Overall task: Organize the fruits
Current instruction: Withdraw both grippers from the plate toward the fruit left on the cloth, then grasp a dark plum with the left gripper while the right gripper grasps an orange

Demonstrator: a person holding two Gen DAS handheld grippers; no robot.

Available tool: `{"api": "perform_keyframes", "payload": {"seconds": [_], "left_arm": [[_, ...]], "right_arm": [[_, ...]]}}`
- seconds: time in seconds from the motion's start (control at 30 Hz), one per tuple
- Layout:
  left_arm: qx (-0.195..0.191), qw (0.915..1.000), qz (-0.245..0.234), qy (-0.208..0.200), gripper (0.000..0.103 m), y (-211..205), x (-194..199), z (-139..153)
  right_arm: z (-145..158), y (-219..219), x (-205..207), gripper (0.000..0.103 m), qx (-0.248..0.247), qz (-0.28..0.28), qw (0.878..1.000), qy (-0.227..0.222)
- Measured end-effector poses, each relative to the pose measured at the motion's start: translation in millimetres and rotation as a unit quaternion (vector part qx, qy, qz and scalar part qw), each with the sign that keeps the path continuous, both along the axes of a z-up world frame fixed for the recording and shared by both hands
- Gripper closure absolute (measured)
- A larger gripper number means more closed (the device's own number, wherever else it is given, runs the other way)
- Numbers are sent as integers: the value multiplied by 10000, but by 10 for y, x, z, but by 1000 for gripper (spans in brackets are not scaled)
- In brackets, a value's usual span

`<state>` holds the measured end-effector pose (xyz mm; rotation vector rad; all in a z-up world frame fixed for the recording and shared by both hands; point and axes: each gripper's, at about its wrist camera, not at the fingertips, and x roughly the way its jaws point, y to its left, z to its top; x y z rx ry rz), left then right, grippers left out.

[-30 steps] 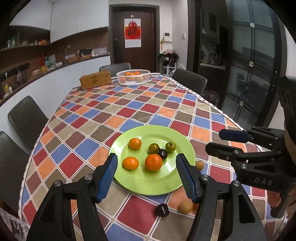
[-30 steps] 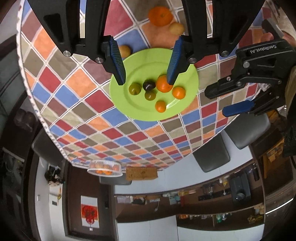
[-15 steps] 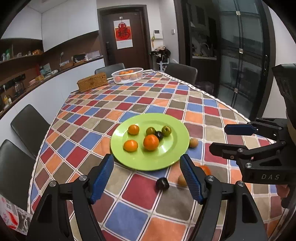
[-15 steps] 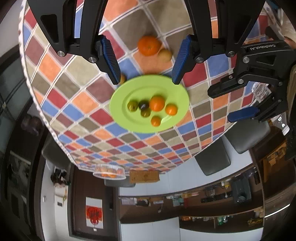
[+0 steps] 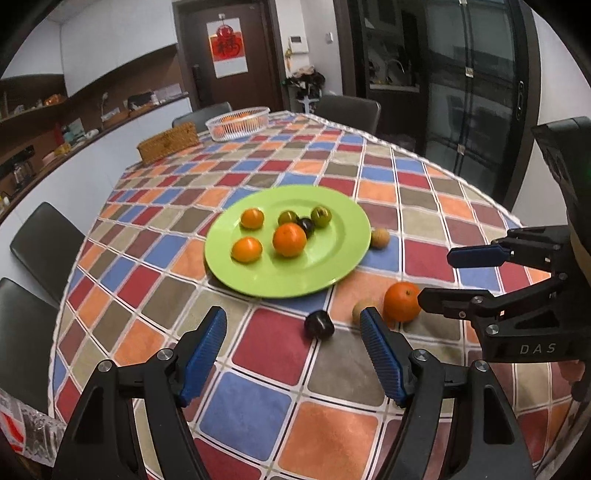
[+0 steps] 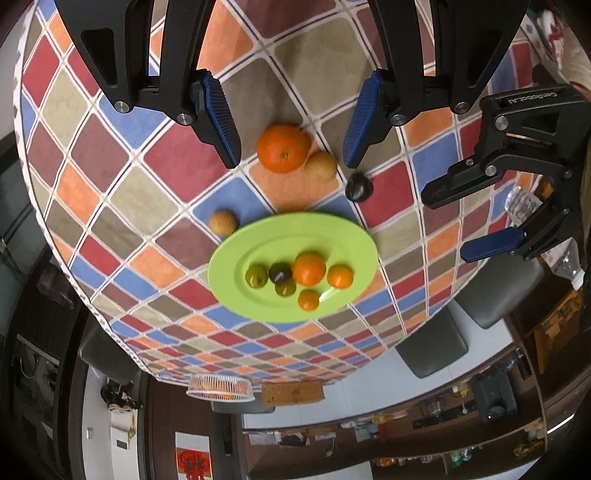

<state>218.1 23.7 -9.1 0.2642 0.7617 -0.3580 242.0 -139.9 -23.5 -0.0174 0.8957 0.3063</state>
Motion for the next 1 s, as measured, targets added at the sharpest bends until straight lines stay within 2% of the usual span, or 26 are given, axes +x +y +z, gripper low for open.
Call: {"api": "perform_keyframes", "payload": {"seconds": [0.4, 0.77, 1.0], "left_arm": [[176, 9978, -185, 604, 29, -70, 239, -397], [189, 9954, -202, 913, 30, -145, 450, -618], [124, 9943, -211, 1036, 44, -197, 537, -680]], "right_arm": [[-317, 24, 97, 45, -174, 20, 9988, 466], [-490, 32, 214, 47, -169, 67, 9974, 690], [-529, 19, 262, 55, -115, 89, 9972, 729]]}}
